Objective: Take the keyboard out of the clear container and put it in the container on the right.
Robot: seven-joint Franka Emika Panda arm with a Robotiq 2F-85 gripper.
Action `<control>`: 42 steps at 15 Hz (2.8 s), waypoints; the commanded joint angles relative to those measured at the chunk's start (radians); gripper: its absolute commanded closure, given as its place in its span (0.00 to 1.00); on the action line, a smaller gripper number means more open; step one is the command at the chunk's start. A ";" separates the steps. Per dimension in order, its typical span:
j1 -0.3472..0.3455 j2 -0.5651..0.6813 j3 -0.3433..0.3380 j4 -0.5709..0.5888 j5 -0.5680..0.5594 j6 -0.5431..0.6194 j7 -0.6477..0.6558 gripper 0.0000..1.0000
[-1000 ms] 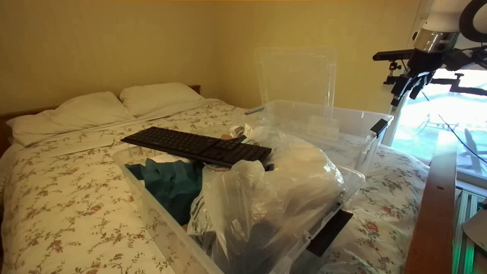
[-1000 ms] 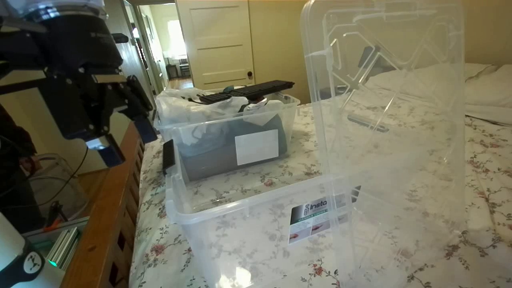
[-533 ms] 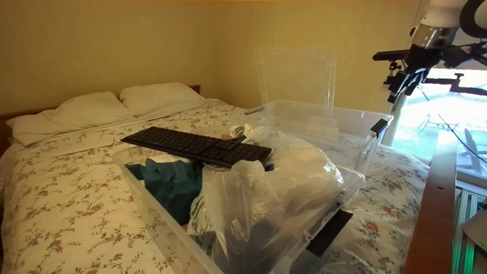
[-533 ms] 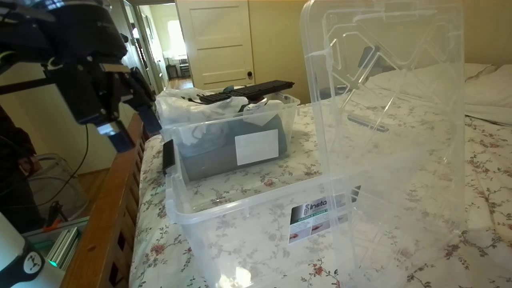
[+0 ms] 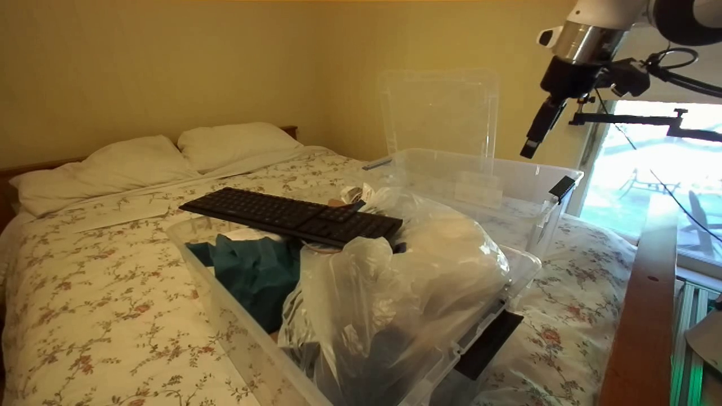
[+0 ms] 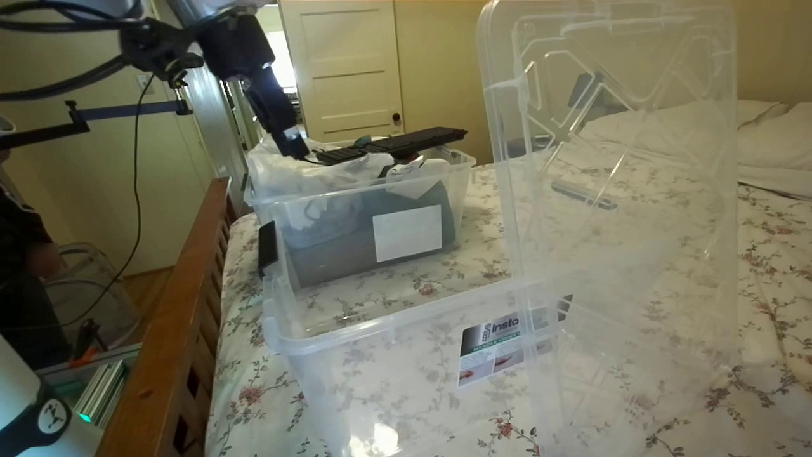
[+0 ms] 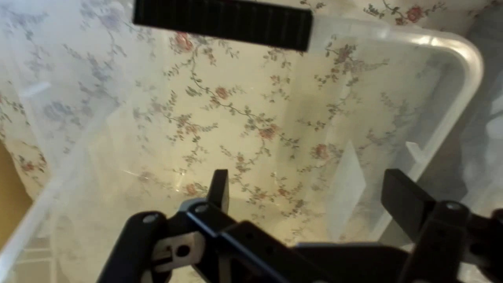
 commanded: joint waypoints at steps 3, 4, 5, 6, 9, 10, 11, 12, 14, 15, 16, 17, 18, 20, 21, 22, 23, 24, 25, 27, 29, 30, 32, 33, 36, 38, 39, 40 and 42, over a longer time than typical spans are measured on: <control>0.041 0.364 0.109 0.295 -0.003 0.012 0.053 0.00; 0.041 0.414 0.132 0.343 -0.018 0.010 0.083 0.00; 0.040 0.465 0.154 0.389 -0.035 0.017 0.126 0.00; 0.043 0.514 0.171 0.436 -0.044 0.036 0.180 0.00; 0.074 0.490 0.151 0.413 -0.035 0.042 0.167 0.00; 0.084 0.530 0.155 0.455 -0.040 0.042 0.182 0.00; 0.090 0.559 0.155 0.483 -0.043 0.041 0.188 0.00; 0.092 0.576 0.154 0.498 -0.045 0.043 0.189 0.00; 0.093 0.587 0.151 0.510 -0.045 0.043 0.189 0.00; 0.097 0.610 0.153 0.520 -0.058 0.035 0.216 0.00; 0.108 0.664 0.155 0.552 -0.047 0.073 0.210 0.00; 0.116 0.710 0.156 0.584 -0.031 0.098 0.218 0.00; 0.127 0.761 0.156 0.624 -0.005 0.121 0.217 0.00; 0.154 0.846 0.151 0.697 0.012 0.166 0.218 0.00; 0.165 0.890 0.145 0.739 0.040 0.195 0.192 0.00; 0.171 0.933 0.141 0.780 0.071 0.214 0.158 0.00; 0.169 0.980 0.140 0.828 0.125 0.233 0.116 0.00; 0.166 1.017 0.142 0.869 0.175 0.240 0.083 0.00; 0.158 1.055 0.146 0.919 0.229 0.229 0.047 0.00; 0.153 1.121 0.143 1.000 0.292 0.202 0.000 0.00; 0.144 1.179 0.144 1.062 0.341 0.187 -0.053 0.00; 0.145 1.204 0.142 1.090 0.356 0.171 -0.066 0.00; 0.156 1.245 0.130 1.135 0.360 0.134 -0.076 0.00; 0.161 1.261 0.124 1.152 0.352 0.114 -0.082 0.00; 0.164 1.295 0.119 1.197 0.351 0.083 -0.094 0.00; 0.158 1.320 0.131 1.231 0.371 0.033 -0.098 0.00; 0.149 1.334 0.149 1.247 0.399 0.009 -0.117 0.00; 0.140 1.346 0.166 1.266 0.433 -0.024 -0.132 0.00; 0.129 1.371 0.190 1.304 0.500 -0.089 -0.164 0.05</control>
